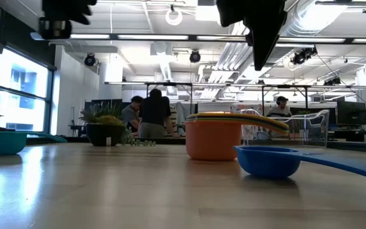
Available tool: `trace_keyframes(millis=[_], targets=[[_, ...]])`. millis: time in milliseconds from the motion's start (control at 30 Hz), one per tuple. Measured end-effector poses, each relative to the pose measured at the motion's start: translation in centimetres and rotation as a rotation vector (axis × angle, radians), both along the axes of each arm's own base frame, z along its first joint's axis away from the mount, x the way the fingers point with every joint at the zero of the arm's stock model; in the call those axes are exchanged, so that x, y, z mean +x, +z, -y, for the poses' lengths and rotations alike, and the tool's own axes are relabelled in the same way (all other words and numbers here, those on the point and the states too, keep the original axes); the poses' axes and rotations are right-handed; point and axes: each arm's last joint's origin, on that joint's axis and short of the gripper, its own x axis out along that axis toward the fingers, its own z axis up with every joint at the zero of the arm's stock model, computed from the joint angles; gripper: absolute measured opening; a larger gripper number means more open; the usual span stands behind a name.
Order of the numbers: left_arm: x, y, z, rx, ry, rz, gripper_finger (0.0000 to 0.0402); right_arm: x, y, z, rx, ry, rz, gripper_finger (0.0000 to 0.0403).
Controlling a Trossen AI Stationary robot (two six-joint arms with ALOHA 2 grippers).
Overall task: Nest measuring cups in basket
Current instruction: Stack the light blue measuring cup on top of the yellow measuring cup
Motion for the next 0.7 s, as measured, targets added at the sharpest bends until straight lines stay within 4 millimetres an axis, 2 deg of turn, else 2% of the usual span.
trace_keyframes(millis=[167,367,567,700], targets=[[-1.1,-0.7,1.7,-0.059,-0.016,-0.117,0.0058,-0.9,1.0,-0.3,-0.028,-0.012,0.016,0.0114],[-2.6,-1.5,3.1,-0.069,-0.032,-0.257,0.0058,-1.3,1.2,-0.6,-0.027,-0.086,0.015,0.0114],[-3.9,-2.0,3.7,0.025,-0.058,-0.348,0.0058,-1.3,1.2,-0.9,-0.024,-0.153,0.021,0.0114],[-5.0,-2.7,3.3,0.066,0.06,-0.458,0.0058,-1.3,1.2,-0.9,-0.016,-0.231,0.029,0.0114]])
